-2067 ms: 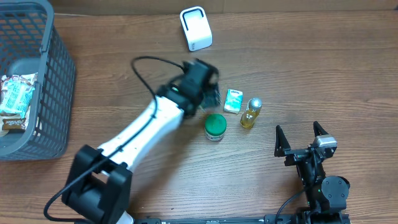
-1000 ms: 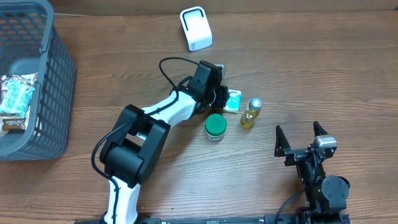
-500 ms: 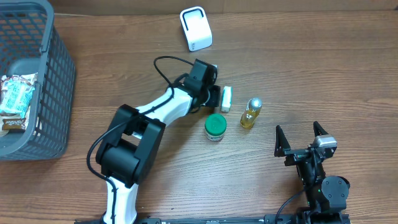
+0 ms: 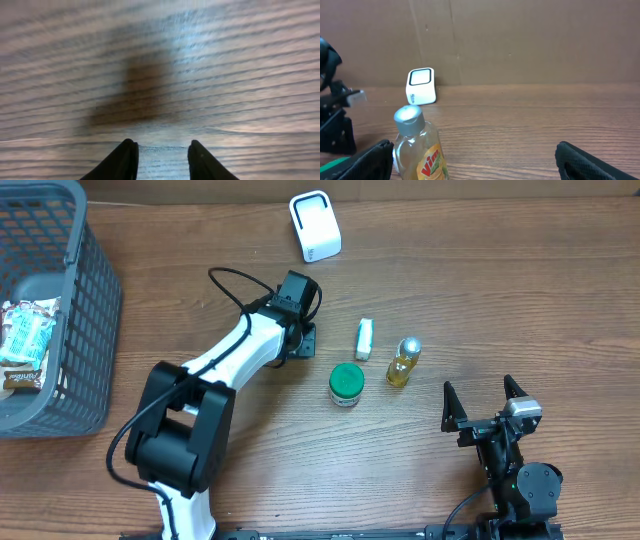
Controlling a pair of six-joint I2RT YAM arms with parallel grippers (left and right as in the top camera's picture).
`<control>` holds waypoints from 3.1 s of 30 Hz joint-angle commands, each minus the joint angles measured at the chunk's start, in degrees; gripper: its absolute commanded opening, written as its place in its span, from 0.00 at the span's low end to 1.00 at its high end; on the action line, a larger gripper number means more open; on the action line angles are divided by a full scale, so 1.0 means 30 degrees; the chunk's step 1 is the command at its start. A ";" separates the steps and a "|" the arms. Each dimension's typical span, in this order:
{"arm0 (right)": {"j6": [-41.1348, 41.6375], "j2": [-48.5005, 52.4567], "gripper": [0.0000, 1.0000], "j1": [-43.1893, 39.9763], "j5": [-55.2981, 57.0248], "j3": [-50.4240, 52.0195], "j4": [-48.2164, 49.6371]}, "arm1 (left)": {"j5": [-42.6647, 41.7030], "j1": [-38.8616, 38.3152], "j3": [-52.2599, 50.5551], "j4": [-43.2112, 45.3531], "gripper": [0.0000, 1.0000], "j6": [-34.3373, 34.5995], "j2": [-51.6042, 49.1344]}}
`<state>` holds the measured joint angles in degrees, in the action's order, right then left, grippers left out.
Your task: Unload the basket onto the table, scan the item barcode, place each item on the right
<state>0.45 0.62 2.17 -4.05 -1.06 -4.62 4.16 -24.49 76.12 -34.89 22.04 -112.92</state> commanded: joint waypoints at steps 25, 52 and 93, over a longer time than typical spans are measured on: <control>0.0080 -0.0153 1.00 -0.0087 0.0058 0.0204 0.0073 | -0.4036 -0.3067 -0.0036 0.6499 0.75 -0.1020 0.0612; 0.0080 -0.0153 1.00 -0.0087 0.0058 0.0204 0.0073 | -0.1931 -0.2922 -0.0044 0.5836 0.47 -0.1362 -0.0860; 0.0080 -0.0153 1.00 -0.0087 0.0058 0.0204 0.0073 | -0.5734 -0.0845 -0.0051 0.4619 0.49 -0.0350 -0.1545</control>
<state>0.43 0.60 2.17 -4.05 -1.06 -4.60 -11.00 -26.98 76.09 -21.45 20.18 -114.72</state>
